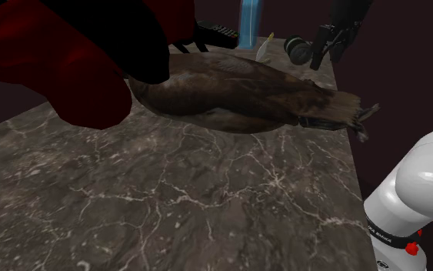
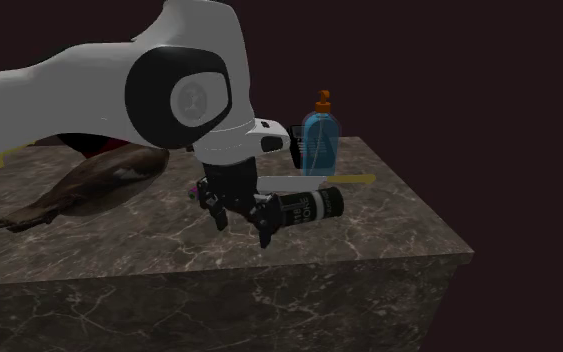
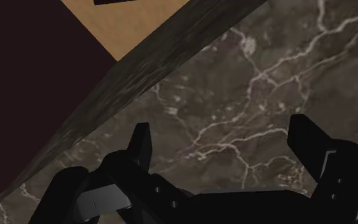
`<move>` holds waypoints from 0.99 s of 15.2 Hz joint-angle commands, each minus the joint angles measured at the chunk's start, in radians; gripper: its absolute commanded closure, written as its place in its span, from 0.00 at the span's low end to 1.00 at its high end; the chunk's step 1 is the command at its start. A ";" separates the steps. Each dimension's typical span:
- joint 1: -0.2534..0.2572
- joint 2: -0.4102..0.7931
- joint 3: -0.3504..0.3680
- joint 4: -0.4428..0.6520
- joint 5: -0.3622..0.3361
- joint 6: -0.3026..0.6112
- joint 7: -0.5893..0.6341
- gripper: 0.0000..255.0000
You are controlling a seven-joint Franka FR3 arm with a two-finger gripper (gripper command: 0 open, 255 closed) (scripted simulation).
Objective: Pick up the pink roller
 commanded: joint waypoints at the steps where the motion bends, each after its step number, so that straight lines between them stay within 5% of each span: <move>1: 0.000 0.000 0.000 0.000 0.000 0.000 0.000 0.00; 15: 0.084 0.497 0.216 0.443 0.018 -0.027 0.141 0.00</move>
